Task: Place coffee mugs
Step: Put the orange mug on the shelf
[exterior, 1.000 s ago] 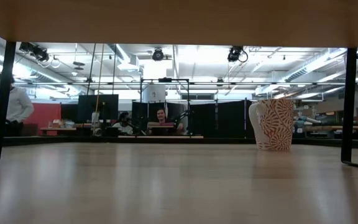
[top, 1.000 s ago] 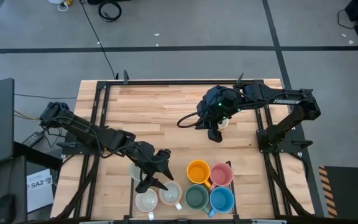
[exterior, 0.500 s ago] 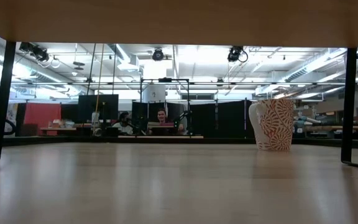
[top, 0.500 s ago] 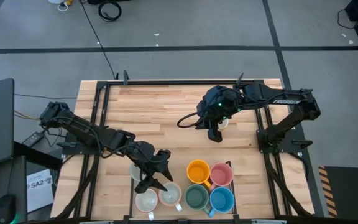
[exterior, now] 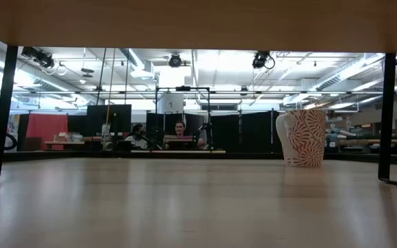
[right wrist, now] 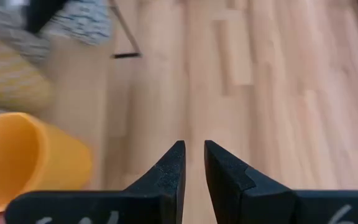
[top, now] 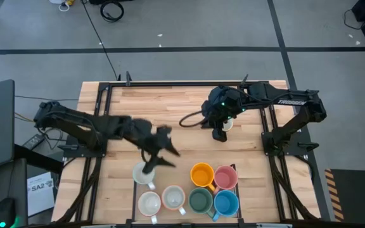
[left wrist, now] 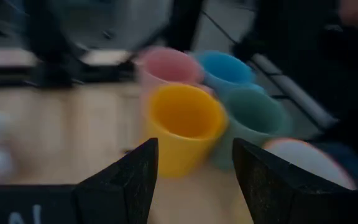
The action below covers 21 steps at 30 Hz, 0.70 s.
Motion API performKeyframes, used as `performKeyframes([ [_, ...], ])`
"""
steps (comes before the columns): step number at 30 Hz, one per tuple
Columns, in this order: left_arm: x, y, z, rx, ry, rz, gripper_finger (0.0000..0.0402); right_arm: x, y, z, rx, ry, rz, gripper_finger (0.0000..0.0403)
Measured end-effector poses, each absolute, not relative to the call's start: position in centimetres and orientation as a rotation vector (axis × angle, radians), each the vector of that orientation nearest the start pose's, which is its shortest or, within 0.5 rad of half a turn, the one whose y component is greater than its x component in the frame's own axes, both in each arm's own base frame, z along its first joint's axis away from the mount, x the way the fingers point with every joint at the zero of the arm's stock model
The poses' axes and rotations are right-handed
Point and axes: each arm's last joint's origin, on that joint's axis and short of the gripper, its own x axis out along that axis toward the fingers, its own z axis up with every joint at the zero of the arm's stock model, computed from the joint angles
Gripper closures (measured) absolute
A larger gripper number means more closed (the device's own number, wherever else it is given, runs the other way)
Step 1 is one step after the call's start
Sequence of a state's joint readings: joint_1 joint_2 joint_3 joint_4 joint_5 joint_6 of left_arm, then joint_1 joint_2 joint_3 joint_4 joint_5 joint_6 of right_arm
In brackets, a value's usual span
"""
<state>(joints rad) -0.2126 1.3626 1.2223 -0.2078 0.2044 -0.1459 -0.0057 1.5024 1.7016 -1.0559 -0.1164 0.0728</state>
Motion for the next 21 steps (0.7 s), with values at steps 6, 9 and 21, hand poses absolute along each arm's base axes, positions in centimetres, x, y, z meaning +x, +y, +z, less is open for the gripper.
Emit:
performKeyframes([
  [6,28.5,-2.0,36.7,-0.021,0.36,-0.188,0.0189,29.0,-2.9,39.9,0.108,0.882,-0.018,0.0338],
  [9,27.7,0.4,37.1,-0.017,0.36,-0.097,0.0189,28.8,-4.8,39.9,0.125,0.879,-0.074,0.0338],
  [21,26.5,5.5,37.2,-0.053,0.376,0.091,0.0189,28.2,-7.4,39.9,0.213,0.867,-0.186,0.0338],
])
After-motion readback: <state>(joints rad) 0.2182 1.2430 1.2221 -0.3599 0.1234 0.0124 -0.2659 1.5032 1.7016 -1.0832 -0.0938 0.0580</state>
